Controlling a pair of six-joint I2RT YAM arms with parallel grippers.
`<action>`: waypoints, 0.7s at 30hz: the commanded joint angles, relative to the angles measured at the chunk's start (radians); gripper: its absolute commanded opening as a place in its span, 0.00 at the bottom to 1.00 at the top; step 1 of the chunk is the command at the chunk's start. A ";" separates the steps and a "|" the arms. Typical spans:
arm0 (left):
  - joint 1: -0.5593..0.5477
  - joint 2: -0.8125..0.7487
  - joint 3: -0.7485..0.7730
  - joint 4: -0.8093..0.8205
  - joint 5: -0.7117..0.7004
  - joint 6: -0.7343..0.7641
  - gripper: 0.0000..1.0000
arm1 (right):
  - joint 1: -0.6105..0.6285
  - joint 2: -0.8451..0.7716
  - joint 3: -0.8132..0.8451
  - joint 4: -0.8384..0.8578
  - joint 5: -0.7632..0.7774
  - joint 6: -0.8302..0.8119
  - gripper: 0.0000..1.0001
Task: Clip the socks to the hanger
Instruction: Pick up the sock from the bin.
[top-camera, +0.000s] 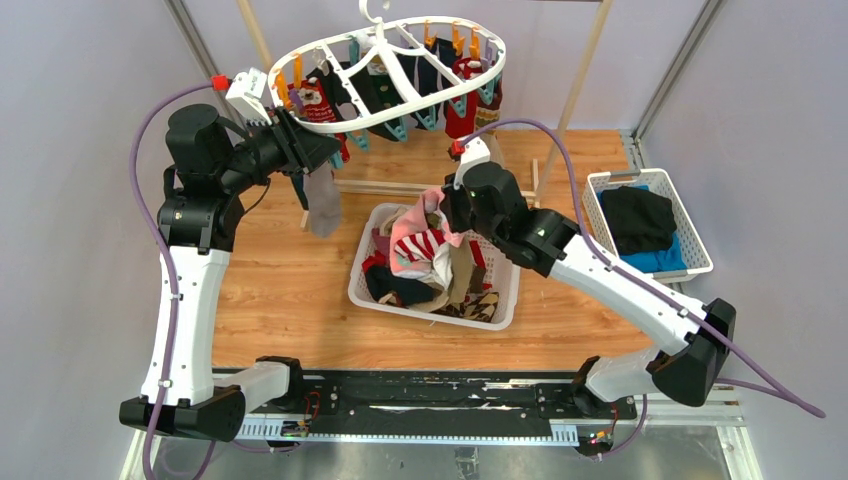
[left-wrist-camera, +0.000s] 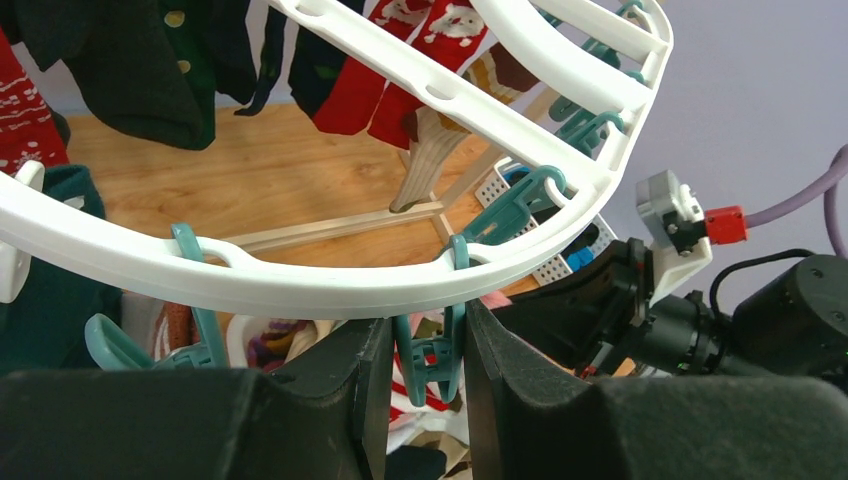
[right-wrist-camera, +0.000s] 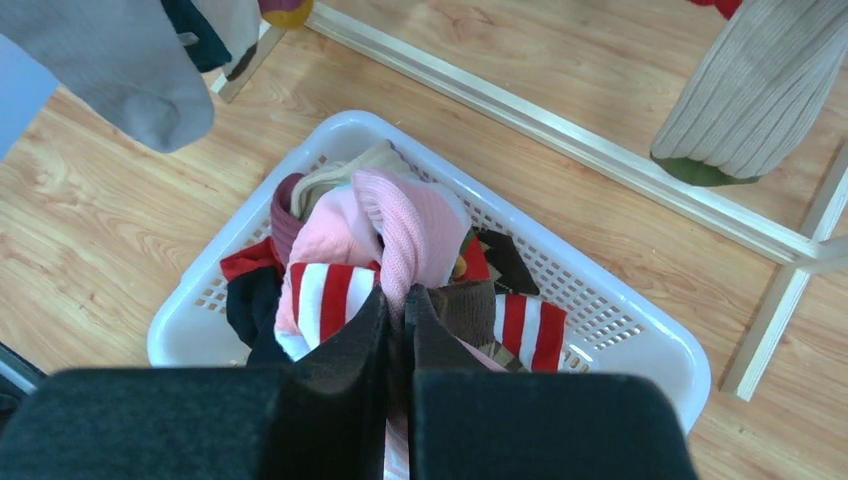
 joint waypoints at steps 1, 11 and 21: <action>-0.006 -0.018 0.009 -0.012 0.039 -0.006 0.00 | 0.016 -0.008 0.067 -0.079 -0.043 -0.022 0.00; -0.006 -0.022 0.021 -0.016 0.045 -0.010 0.00 | 0.135 0.149 -0.007 0.001 -0.207 -0.010 0.04; -0.007 -0.020 0.044 -0.041 0.045 0.008 0.00 | 0.155 0.254 -0.003 0.117 -0.250 0.016 0.44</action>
